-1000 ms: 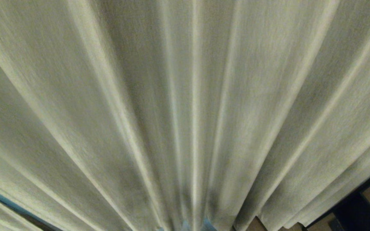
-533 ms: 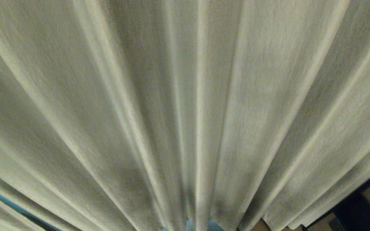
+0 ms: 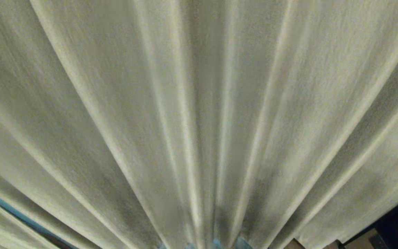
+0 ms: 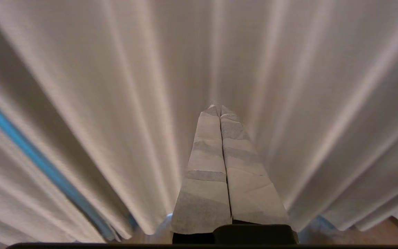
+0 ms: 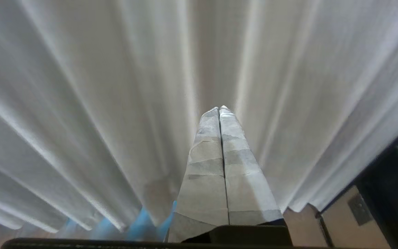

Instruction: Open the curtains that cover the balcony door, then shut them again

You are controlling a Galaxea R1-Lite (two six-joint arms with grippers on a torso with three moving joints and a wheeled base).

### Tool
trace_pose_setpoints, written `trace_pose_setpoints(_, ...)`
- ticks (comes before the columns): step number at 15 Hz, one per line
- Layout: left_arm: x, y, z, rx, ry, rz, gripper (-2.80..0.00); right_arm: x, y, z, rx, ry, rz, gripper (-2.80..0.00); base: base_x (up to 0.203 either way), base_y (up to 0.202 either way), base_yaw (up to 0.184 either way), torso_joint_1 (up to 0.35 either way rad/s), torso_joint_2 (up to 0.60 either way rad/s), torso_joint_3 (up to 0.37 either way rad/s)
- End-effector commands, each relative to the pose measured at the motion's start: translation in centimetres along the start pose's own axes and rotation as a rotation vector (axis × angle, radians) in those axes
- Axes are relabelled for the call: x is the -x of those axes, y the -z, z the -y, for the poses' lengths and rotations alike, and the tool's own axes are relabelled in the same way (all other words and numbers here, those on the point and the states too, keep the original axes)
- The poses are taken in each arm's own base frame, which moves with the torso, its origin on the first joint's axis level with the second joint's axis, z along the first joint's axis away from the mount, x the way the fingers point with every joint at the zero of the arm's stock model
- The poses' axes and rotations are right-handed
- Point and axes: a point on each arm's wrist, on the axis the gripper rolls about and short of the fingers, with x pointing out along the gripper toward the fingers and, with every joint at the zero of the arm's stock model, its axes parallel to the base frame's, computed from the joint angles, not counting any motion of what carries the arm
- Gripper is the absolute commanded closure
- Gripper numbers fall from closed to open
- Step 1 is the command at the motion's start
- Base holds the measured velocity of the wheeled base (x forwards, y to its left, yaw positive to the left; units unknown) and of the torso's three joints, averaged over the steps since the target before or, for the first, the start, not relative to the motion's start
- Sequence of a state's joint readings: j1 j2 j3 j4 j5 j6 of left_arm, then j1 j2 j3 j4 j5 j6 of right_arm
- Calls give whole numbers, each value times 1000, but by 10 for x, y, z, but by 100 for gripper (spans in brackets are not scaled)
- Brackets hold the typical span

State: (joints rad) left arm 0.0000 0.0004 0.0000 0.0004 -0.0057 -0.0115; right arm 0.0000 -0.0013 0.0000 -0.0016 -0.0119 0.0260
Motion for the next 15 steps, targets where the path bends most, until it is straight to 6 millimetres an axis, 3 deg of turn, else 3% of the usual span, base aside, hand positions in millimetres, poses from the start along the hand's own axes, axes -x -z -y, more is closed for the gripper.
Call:
trace_pose_setpoints(1,0,0,0,2,0,1,0,0,0,0,0,0,0,0,0,152,-16,17,5,2)
trace_pose_setpoints(15,0,0,0,4,0,2,0,0,0,0,0,0,0,0,0,188,0,4,2,2)
